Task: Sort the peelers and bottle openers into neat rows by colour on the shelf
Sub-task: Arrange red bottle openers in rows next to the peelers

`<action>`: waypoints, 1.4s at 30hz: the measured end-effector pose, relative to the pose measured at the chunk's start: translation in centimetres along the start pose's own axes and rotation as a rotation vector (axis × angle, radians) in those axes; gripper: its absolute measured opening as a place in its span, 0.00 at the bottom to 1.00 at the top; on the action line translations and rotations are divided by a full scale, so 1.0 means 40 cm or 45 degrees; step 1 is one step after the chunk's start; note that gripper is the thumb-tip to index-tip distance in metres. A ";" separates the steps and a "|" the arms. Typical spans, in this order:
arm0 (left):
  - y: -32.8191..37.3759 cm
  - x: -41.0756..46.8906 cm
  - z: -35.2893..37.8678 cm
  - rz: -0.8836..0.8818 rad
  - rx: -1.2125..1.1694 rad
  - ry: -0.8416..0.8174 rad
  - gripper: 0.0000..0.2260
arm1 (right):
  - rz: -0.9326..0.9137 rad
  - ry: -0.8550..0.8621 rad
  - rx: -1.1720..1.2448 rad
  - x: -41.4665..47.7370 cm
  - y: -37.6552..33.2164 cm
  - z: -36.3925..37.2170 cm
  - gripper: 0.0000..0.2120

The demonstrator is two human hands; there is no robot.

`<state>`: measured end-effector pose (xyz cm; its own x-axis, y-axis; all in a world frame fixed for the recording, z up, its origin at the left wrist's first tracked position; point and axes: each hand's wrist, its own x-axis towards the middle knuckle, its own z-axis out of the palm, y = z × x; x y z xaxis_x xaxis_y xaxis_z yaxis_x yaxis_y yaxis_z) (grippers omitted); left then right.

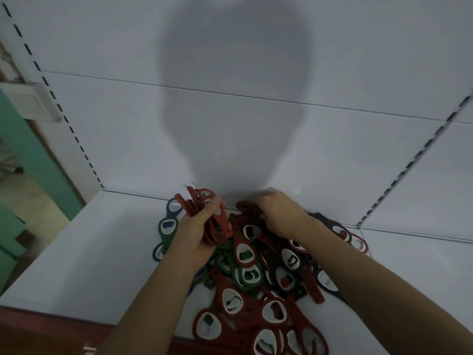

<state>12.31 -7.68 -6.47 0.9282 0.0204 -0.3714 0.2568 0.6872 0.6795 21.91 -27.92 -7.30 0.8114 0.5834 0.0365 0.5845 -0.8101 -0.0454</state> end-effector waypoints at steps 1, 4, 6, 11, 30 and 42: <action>-0.001 -0.001 -0.001 0.004 -0.005 0.002 0.16 | 0.009 0.039 0.088 -0.007 0.002 -0.004 0.18; 0.000 -0.005 0.001 0.030 -0.010 -0.009 0.12 | 0.082 0.264 0.425 -0.035 -0.009 -0.046 0.17; 0.000 -0.007 0.009 0.067 0.003 -0.041 0.11 | 0.204 0.373 0.752 -0.053 -0.029 -0.086 0.12; -0.015 -0.012 0.053 0.139 0.031 -0.195 0.18 | 0.244 0.160 1.593 -0.088 -0.103 -0.138 0.14; 0.018 0.007 0.020 0.294 -0.076 0.282 0.20 | 0.046 -0.216 0.381 -0.079 -0.172 -0.046 0.29; -0.037 -0.029 0.161 0.295 -0.046 -0.016 0.20 | 0.421 0.453 1.637 -0.195 -0.029 -0.096 0.21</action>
<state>12.57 -13.41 -2.97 0.9646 0.1721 -0.2000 0.0266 0.6908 0.7225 14.88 -31.75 -3.70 0.9815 0.1711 0.0859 0.1152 -0.1692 -0.9788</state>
